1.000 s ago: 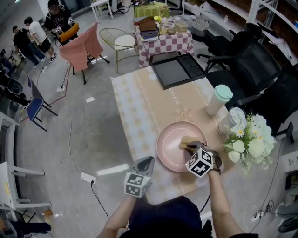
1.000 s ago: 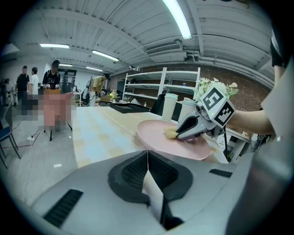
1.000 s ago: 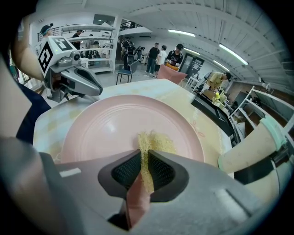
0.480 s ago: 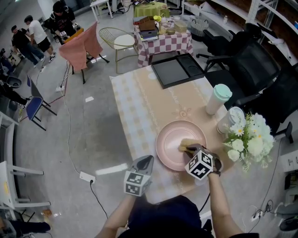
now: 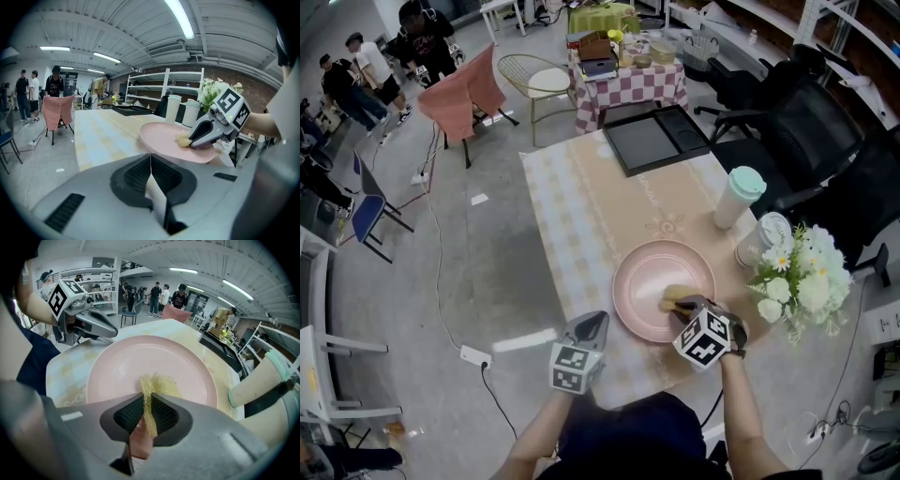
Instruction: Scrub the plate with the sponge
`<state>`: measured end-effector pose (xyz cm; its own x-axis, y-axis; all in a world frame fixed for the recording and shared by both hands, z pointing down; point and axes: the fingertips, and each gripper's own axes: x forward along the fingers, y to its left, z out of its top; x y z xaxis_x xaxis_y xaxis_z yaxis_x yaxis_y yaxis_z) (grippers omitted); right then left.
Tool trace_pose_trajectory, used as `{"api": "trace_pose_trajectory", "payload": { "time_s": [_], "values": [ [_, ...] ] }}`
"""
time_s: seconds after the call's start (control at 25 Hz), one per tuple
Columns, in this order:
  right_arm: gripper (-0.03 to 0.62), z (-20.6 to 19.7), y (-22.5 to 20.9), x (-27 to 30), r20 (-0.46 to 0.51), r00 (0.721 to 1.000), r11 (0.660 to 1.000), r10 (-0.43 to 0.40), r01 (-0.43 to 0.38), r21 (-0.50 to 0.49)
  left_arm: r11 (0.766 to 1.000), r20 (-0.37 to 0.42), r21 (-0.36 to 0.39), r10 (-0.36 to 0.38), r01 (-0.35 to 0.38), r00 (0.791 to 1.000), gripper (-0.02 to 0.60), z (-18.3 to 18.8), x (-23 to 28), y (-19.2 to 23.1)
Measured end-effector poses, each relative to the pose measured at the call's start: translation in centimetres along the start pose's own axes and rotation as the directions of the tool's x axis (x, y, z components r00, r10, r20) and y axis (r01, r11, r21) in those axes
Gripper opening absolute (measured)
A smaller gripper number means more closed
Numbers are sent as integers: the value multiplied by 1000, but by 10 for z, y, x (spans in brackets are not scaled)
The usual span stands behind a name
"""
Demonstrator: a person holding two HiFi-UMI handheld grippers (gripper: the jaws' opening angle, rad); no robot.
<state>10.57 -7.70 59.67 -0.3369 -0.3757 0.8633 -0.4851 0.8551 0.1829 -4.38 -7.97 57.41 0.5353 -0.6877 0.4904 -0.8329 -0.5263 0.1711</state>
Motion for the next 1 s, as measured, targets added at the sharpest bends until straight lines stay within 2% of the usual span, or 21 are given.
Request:
{"api": "trace_pose_trajectory", "payload": {
  "time_s": [0.76, 1.0],
  "values": [
    [51, -9, 21, -10, -29, 999, 1000, 25, -26, -8, 1000, 7, 2, 9, -9, 1000, 12, 1, -2, 1],
    [51, -10, 26, -13, -48, 997, 998, 56, -58, -21, 1000, 7, 3, 12, -12, 1000, 12, 1, -2, 1]
  ]
}}
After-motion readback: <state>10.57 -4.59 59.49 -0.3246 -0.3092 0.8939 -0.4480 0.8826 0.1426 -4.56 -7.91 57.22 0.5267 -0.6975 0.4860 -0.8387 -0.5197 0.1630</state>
